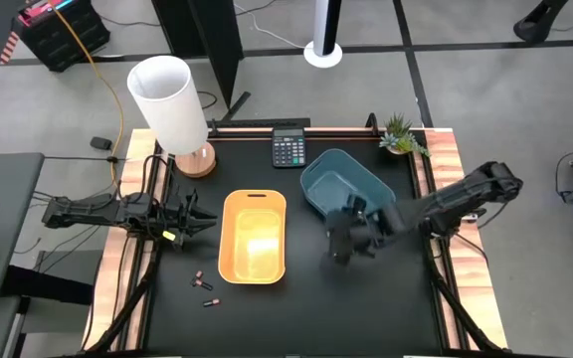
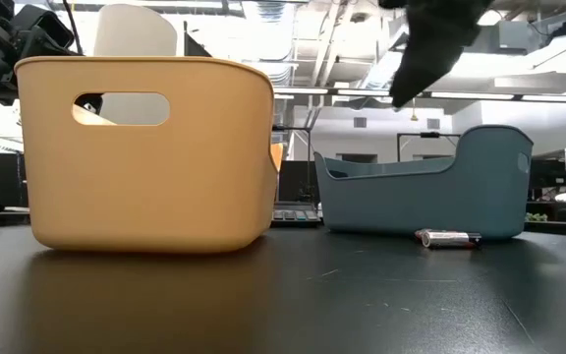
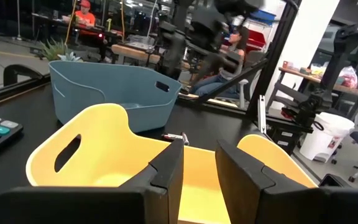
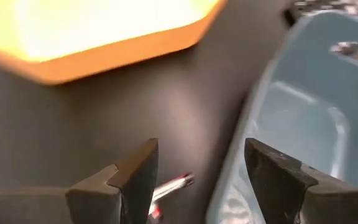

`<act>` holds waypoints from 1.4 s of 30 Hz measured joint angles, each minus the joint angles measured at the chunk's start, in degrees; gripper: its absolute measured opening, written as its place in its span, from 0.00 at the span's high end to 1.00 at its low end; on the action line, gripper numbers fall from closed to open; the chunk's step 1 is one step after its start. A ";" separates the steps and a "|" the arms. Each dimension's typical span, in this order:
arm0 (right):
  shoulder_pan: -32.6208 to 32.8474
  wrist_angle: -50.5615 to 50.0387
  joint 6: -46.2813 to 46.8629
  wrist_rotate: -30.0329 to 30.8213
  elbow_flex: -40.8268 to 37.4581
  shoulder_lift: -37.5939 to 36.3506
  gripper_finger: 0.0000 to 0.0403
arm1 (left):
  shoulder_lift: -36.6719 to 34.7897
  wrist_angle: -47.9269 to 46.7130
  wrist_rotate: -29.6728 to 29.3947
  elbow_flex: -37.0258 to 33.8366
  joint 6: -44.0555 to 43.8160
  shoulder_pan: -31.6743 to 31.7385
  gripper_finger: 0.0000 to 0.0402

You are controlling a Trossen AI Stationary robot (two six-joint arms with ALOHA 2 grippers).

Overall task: Sort batteries
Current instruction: Put the bottom silver battery into the blue bin

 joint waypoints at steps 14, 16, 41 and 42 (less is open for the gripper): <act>12.67 1.95 15.61 -0.31 -0.03 13.44 0.37 | -0.02 0.02 -0.02 0.00 1.25 0.00 0.77; 12.60 0.55 18.44 -0.42 -0.03 14.90 0.37 | -0.02 0.04 -0.02 0.00 1.25 0.00 0.77; 7.36 -0.33 11.76 -6.04 -2.61 19.19 0.37 | -0.02 -0.02 -0.02 -0.02 0.83 0.00 0.77; 6.82 -0.41 11.10 -6.17 -2.61 19.19 0.37 | -0.02 -0.02 -0.02 -0.02 0.83 0.00 0.77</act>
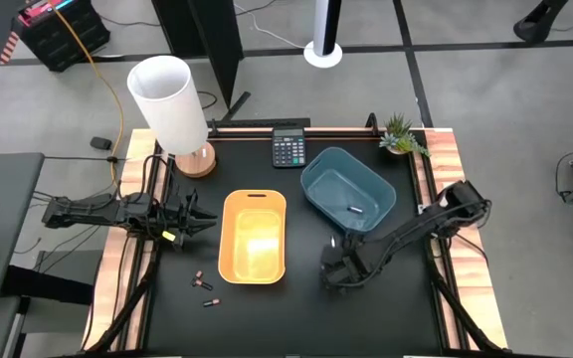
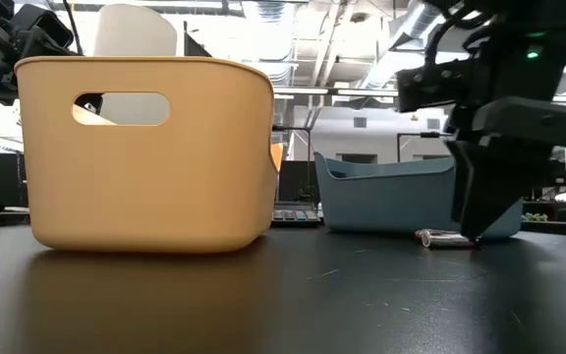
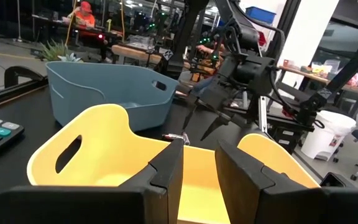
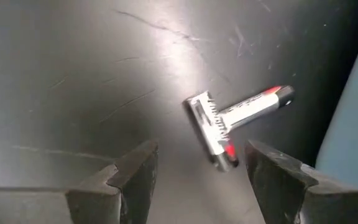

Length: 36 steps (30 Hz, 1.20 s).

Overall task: Sort batteries
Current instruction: Put the bottom silver battery into the blue bin

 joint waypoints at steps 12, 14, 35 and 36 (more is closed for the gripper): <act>-4.18 0.54 -4.08 -7.68 0.04 0.00 0.38 | 0.01 -0.03 0.00 0.00 0.60 0.00 0.77; -4.50 0.64 -4.32 -8.52 0.04 0.00 0.40 | 0.02 -0.04 0.00 0.00 0.87 0.00 0.77; -4.33 1.95 0.50 -10.72 0.07 0.00 0.47 | 0.00 -0.04 0.00 0.00 0.90 0.00 0.77; -4.22 1.94 0.98 -10.70 0.07 0.00 0.47 | 0.02 -0.04 0.00 0.00 0.90 0.00 0.77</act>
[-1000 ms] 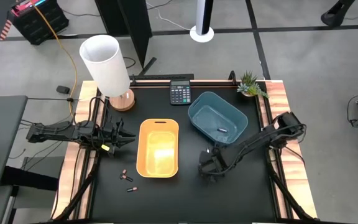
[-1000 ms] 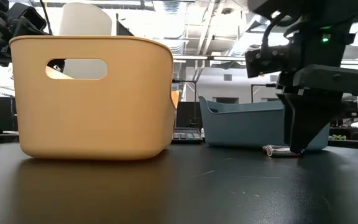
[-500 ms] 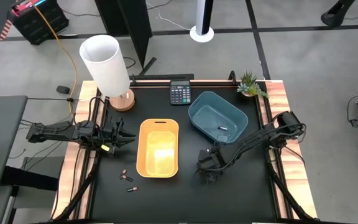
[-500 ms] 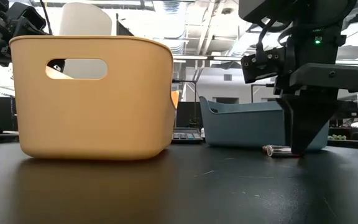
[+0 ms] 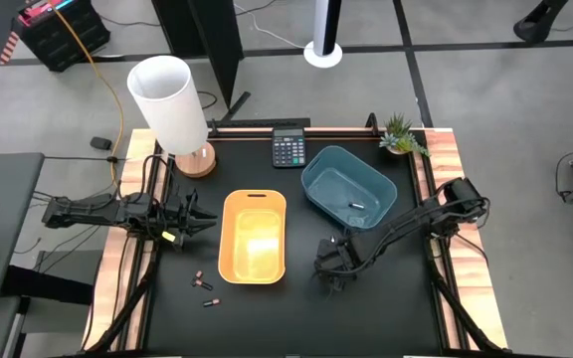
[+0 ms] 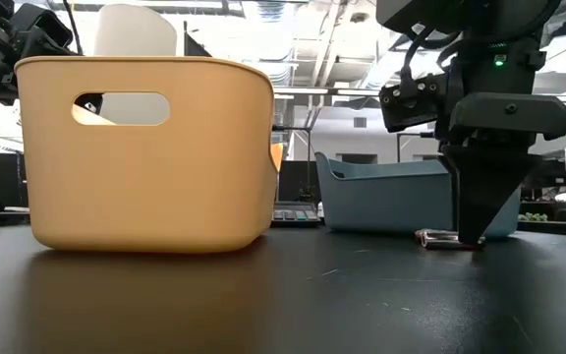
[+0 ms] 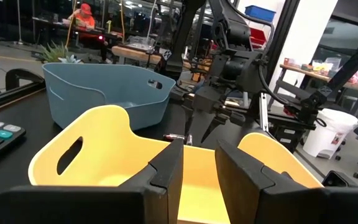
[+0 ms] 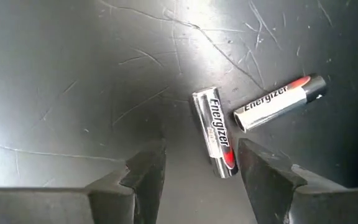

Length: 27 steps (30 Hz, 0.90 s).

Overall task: Sort batteries
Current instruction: Put the bottom silver battery into the blue bin

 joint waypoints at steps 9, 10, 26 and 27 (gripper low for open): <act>0.07 0.24 4.44 0.00 0.00 0.00 0.49 | -0.02 0.00 0.00 0.00 0.00 0.00 0.77; 0.23 0.38 4.78 0.00 0.00 0.00 0.50 | 0.00 0.00 0.00 0.00 0.00 0.00 0.77; 1.89 4.14 7.13 1.51 -2.67 0.05 0.50 | -0.01 0.00 0.00 0.00 0.15 0.00 0.77; 1.84 4.71 7.13 1.51 -3.06 -0.03 0.50 | -0.01 0.01 0.00 -0.01 0.15 0.01 0.77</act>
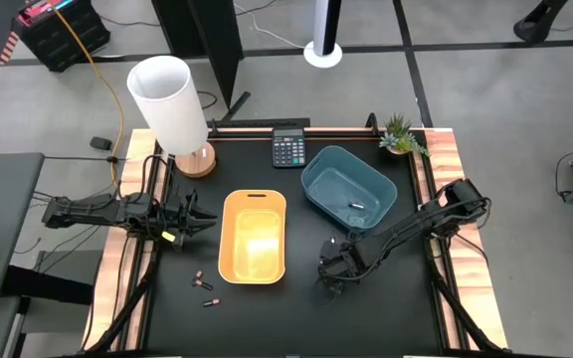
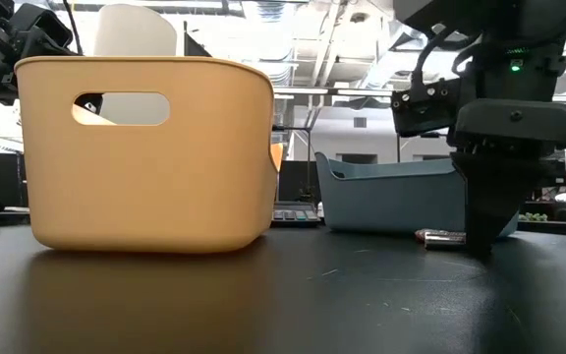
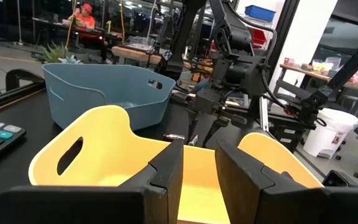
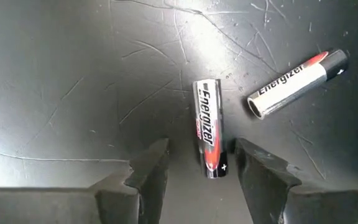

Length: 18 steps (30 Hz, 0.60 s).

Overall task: Sort batteries
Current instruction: Put the bottom silver battery into the blue bin

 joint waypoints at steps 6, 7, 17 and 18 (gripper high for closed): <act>-0.12 0.43 -0.90 0.46 -0.29 -0.04 0.53 | 0.00 0.01 0.00 -0.02 0.02 0.00 0.77; -0.19 0.43 -1.40 0.46 -0.29 -0.04 0.54 | 0.00 0.01 0.00 0.00 0.02 -0.01 0.77; -0.90 0.99 -3.67 0.42 -0.34 -0.02 0.70 | 0.01 0.01 0.00 -0.01 0.04 -0.01 0.77; -0.90 1.01 -3.67 0.42 -0.35 -0.01 0.72 | -0.01 0.01 0.00 -0.02 0.04 -0.01 0.77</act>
